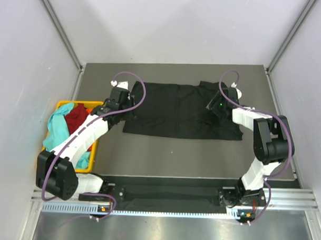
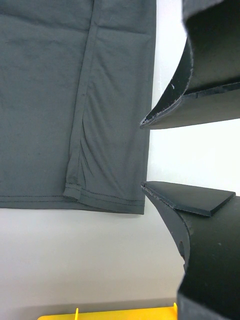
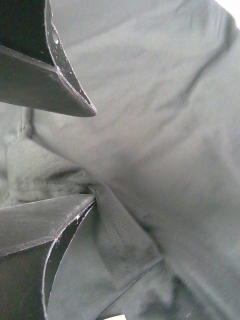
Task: Fold and stack the t-shirts
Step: Fold the tshirt
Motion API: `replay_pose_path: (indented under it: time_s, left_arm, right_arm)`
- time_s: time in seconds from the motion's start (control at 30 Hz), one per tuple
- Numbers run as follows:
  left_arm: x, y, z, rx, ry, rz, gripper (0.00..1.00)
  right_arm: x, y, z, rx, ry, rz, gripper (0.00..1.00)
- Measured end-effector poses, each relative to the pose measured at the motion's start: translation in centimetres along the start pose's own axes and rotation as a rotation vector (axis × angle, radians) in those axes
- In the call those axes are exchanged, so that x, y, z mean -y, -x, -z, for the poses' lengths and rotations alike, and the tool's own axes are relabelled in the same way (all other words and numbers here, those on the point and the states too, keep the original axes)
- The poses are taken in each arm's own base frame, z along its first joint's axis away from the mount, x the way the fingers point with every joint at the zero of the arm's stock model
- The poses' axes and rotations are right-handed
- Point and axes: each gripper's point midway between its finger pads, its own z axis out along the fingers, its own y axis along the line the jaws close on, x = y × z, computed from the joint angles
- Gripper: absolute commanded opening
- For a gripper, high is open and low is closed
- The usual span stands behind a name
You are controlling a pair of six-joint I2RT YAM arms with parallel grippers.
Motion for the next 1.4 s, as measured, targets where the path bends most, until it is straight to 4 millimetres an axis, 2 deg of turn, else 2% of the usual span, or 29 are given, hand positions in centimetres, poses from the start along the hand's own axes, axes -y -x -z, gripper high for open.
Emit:
replay_pose_path:
  time_s: [0.37, 0.63, 0.77, 0.9, 1.17, 1.4]
  left_arm:
    - [0.0, 0.0, 0.0, 0.0, 0.0, 0.0, 0.51]
    - [0.0, 0.0, 0.0, 0.0, 0.0, 0.0, 0.51]
    - [0.0, 0.0, 0.0, 0.0, 0.001, 0.001, 0.51]
    - [0.0, 0.0, 0.0, 0.0, 0.0, 0.0, 0.51]
    - [-0.1, 0.0, 0.0, 0.0, 0.001, 0.001, 0.51]
    - [-0.1, -0.2, 0.0, -0.002, 0.001, 0.001, 0.51]
  right_arm:
    - [-4.1, 2.9, 0.0, 0.034, 0.109, 0.006, 0.63]
    - [-6.6, 2.8, -0.4, -0.013, 0.191, 0.039, 0.63]
    - [-6.1, 2.7, -0.1, -0.025, 0.154, 0.056, 0.64]
    - [-4.6, 1.8, 0.3, -0.05, 0.101, 0.077, 0.65]
    - [-1.1, -1.1, 0.9, -0.111, 0.01, 0.09, 0.65]
    - [0.1, -1.3, 0.8, -0.103, -0.041, 0.092, 0.65]
